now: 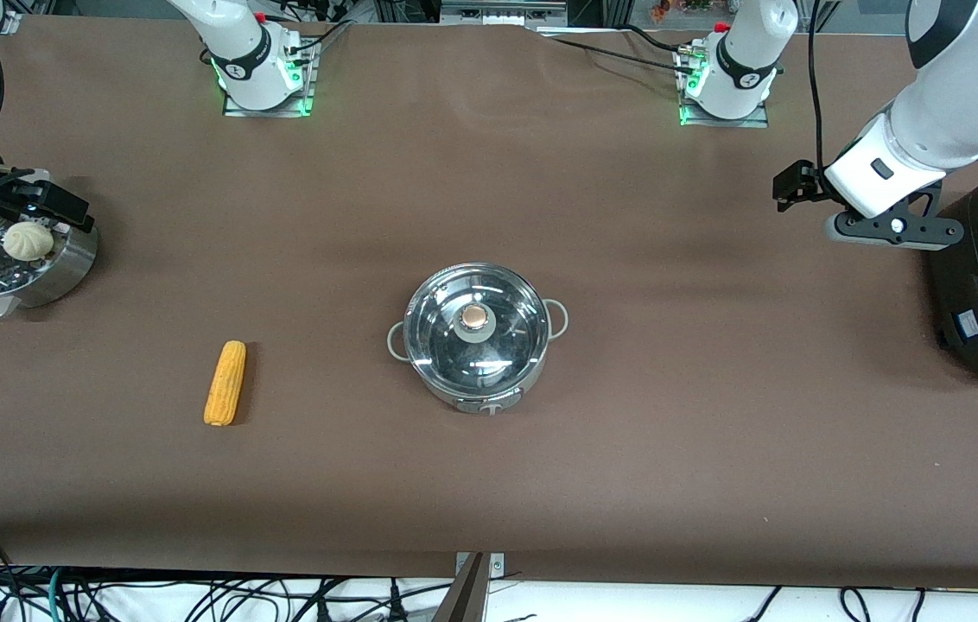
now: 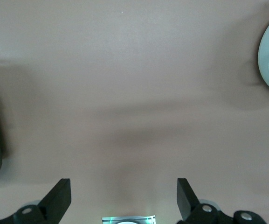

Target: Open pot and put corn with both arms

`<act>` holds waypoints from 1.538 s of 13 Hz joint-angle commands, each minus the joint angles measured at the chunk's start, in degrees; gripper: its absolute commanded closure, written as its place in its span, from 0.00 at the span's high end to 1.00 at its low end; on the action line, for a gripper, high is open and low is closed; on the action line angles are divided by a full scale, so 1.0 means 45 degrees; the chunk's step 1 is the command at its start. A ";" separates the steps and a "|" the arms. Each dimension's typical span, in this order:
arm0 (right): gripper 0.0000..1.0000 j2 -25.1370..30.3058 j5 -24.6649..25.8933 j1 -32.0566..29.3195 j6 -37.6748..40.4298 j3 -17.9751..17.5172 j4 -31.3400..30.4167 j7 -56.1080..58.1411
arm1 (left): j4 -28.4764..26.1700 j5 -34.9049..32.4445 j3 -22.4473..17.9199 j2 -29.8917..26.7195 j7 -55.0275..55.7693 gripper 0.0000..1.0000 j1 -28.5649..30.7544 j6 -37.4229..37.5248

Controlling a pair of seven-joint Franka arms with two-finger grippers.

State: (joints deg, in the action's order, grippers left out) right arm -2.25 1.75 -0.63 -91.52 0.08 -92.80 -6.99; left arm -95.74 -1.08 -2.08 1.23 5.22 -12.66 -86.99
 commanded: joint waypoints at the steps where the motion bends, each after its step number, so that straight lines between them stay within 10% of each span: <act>1: 1.00 -0.0008 -0.0234 -0.0134 0.0005 -0.0038 0.0134 0.0011 | -0.0032 -0.0230 0.0072 -0.0058 0.0051 1.00 0.0060 -0.0005; 20: 1.00 -0.0086 -0.0234 -0.0212 0.0005 -0.0038 0.0134 -0.0008 | 0.0163 -0.0152 0.0092 0.0097 0.0149 1.00 0.0021 -0.0005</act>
State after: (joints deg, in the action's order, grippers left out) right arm -2.42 1.75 -0.89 -91.54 0.15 -92.80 -6.99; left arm -95.74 -1.08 -2.02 1.31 5.37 -12.66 -87.05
